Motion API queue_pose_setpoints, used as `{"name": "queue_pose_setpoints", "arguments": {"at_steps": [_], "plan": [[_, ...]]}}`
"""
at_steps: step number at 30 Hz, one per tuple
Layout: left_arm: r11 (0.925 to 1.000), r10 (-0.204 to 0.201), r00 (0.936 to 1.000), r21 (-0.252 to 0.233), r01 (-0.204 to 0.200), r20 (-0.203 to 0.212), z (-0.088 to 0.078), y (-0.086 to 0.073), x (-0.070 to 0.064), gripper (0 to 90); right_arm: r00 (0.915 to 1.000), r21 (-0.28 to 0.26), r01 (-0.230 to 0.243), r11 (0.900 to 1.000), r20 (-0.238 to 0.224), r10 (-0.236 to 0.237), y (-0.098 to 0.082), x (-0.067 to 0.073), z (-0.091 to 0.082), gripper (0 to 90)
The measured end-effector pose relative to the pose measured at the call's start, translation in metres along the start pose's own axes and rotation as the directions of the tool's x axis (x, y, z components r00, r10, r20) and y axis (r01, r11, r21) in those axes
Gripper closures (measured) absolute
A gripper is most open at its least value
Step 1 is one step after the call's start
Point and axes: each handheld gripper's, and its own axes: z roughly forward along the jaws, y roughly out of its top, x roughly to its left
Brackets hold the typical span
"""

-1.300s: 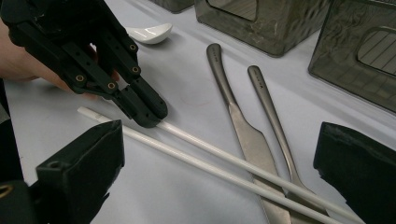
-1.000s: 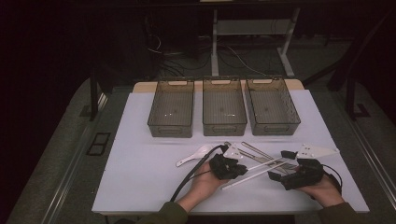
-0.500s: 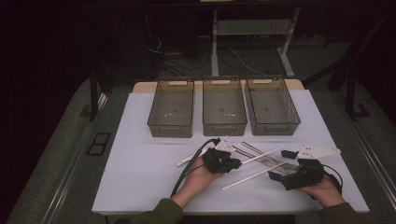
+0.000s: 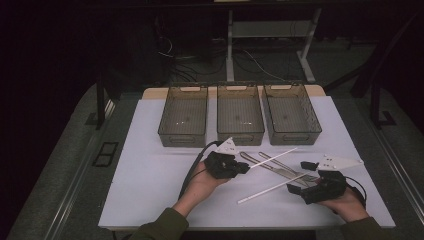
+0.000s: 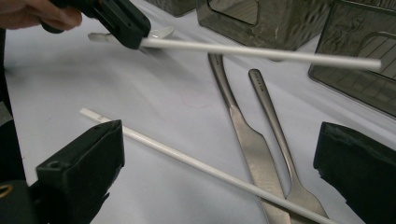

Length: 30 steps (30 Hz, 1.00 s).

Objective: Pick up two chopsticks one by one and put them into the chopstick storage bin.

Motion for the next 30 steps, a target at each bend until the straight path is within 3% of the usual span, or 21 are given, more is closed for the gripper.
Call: {"name": "queue_pose_setpoints", "arguments": {"at_steps": [14, 30], "plan": [[0.999, -0.017, 0.9999, -0.041, 0.017, 0.0, -0.035, -0.002, 0.019, 83.7, 1.0, -0.003, 0.001, 1.0, 0.001, -0.001, 0.0, 0.0, 0.0, 1.9], [0.9945, -0.037, 0.9974, -0.1, 0.031, -0.062, -0.069, -0.001, 0.039, 83.7, 1.0, -0.005, 0.0, 1.0, 0.003, 0.0, 0.0, 0.0, 0.0, 1.9]]}}
